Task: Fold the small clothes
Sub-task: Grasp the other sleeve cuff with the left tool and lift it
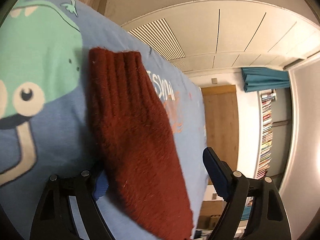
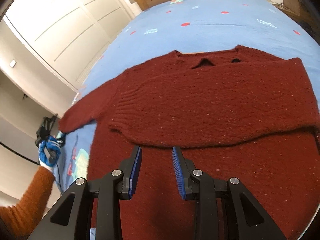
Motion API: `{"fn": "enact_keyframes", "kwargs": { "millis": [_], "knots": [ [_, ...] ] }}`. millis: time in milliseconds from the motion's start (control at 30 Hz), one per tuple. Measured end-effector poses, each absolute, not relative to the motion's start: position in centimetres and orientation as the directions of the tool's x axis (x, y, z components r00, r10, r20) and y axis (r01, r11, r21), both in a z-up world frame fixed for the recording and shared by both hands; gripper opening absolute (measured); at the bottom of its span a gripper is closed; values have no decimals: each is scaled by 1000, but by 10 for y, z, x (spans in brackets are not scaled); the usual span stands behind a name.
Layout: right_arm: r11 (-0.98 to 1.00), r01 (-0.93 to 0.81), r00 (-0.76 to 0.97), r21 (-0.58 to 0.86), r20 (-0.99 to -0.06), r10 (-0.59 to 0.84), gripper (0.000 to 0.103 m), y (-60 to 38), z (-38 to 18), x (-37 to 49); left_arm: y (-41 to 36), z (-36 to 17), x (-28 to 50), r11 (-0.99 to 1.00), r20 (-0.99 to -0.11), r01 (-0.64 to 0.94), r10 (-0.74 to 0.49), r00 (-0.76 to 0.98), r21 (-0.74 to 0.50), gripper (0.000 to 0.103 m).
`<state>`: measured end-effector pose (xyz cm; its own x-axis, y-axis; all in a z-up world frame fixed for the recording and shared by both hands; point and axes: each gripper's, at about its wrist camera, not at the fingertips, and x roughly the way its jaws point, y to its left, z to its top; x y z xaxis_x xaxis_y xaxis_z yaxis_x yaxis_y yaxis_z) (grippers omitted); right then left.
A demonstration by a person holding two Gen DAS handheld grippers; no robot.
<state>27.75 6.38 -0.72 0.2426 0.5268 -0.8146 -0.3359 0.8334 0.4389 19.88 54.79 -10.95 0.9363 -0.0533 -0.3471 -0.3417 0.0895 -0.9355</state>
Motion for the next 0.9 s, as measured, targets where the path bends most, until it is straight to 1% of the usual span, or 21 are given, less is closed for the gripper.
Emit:
{"fn": "enact_keyframes", "kwargs": {
  "millis": [33,67,100,133,167,200,233,267,300,433,567,900],
  "knots": [
    [835,-333,241,438,-816,525,33,64,-9,277,552,-113,205,81,-345,-340,-62,937,-937,72],
    [836,-327,239,441,-817,525,33,62,-10,277,554,-116,209,69,-342,-337,-76,937,-939,62],
    [836,-323,237,443,-817,525,33,60,-10,276,556,-121,211,44,-333,-330,-92,938,-943,48],
    [836,-321,236,446,-817,526,33,58,-9,276,557,-124,213,19,-323,-323,-103,941,-946,41],
    [834,-319,237,449,-815,529,33,57,-8,275,559,-127,215,-12,-322,-325,-109,940,-946,30],
    [832,-319,240,454,-811,534,33,55,-6,275,562,-129,216,-20,-331,-335,-109,937,-942,23],
    [830,-319,245,457,-806,538,33,52,-2,274,564,-130,218,-25,-340,-344,-109,934,-938,18],
    [829,-320,249,459,-803,541,33,50,0,274,566,-130,221,-26,-351,-356,-113,929,-934,9],
    [829,-319,255,460,-800,543,33,47,4,274,568,-130,225,-20,-369,-373,-114,923,-928,5],
    [836,-308,287,454,-793,537,33,31,15,272,564,-114,234,33,-396,-395,-98,913,-918,5],
    [848,-271,310,455,-793,524,33,9,19,270,549,-92,245,57,-362,-358,-105,926,-932,4],
    [864,-175,367,472,-783,503,33,-54,27,250,488,-41,284,94,-285,-272,-196,938,-958,4]
  ]
}}
